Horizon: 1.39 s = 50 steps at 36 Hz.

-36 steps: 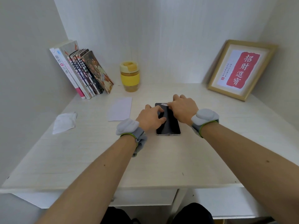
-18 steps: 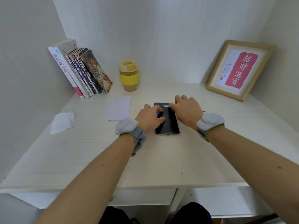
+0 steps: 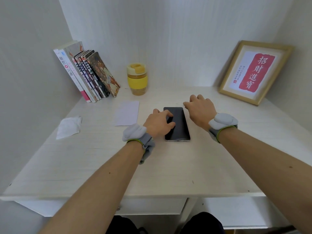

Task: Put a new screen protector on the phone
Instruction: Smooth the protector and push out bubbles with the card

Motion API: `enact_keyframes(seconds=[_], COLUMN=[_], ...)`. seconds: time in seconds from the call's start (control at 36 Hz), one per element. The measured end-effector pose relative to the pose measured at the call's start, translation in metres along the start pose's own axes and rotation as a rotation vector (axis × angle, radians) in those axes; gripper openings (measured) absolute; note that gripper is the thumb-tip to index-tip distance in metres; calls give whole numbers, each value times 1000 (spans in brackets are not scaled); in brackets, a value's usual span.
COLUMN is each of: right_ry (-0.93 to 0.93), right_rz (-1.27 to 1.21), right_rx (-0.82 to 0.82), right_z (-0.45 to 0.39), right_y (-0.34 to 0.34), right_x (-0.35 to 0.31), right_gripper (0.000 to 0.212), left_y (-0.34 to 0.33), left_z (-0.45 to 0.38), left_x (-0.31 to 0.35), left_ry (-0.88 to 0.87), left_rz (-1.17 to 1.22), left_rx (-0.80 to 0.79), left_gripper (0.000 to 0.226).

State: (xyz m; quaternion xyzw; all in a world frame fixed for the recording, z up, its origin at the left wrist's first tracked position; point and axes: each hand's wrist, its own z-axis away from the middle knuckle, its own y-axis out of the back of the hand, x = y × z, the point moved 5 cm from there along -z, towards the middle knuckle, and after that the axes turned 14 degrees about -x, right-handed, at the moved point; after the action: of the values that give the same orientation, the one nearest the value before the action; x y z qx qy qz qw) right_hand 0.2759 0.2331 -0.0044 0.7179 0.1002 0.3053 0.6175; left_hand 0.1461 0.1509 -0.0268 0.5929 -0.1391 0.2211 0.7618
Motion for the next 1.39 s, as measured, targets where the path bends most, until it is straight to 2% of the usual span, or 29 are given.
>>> enact_keyframes(seconds=[0.17,0.47,0.86,0.97,1.08,1.22,1.39], right_ry=[59,125,-22,-35,65,210,293], right_rz=[35,104,80,-29,-305,-337,-420], right_rx=[49,-26,-15,23,-129,-201,-296], right_z=[16,40,29,29,30,40,52], right_y=[7,9,7,13,12,12,19], right_x=[-3,-26,-7,3,5,-1,-10], right_gripper=[24,18,16,17,24,21,19], left_y=[-1,-3,-2,-2,1,8,8], left_z=[-1,1,2,1,7,22,35], left_x=[0,-1,0,-1,0,-3,0], left_ry=[9,11,8,3,-32,-62,-100], left_rz=[-3,-4,7,35,106,153,146], left_rx=[16,56,44,35,56,78,78], left_gripper=[45,49,47,41,36,39,27])
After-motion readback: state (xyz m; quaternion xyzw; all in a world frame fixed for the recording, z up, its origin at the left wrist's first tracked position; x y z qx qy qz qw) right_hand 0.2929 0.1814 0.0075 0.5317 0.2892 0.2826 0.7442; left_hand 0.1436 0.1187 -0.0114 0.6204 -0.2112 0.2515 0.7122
